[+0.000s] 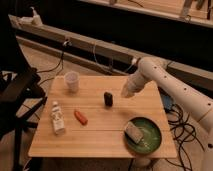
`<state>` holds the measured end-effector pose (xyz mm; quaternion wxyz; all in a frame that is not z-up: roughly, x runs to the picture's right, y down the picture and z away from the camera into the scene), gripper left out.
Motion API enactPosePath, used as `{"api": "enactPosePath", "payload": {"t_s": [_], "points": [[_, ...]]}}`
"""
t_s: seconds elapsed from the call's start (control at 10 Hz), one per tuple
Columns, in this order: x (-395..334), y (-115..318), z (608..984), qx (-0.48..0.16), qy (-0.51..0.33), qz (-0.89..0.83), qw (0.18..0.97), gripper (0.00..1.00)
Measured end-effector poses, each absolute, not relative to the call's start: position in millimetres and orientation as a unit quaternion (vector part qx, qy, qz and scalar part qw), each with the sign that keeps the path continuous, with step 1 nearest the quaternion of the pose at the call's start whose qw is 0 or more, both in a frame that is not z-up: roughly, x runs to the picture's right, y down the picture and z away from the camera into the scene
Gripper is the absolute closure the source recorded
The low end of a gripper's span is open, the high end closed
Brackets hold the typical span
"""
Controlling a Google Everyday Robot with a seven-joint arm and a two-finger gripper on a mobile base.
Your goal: Knock the eraser over
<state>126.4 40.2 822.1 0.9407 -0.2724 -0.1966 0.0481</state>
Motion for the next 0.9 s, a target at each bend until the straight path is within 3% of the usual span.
{"api": "enactPosePath", "payload": {"t_s": [0.9], "points": [[120.2, 29.6, 830.9, -0.273, -0.2, 0.049, 0.94, 0.73]]}}
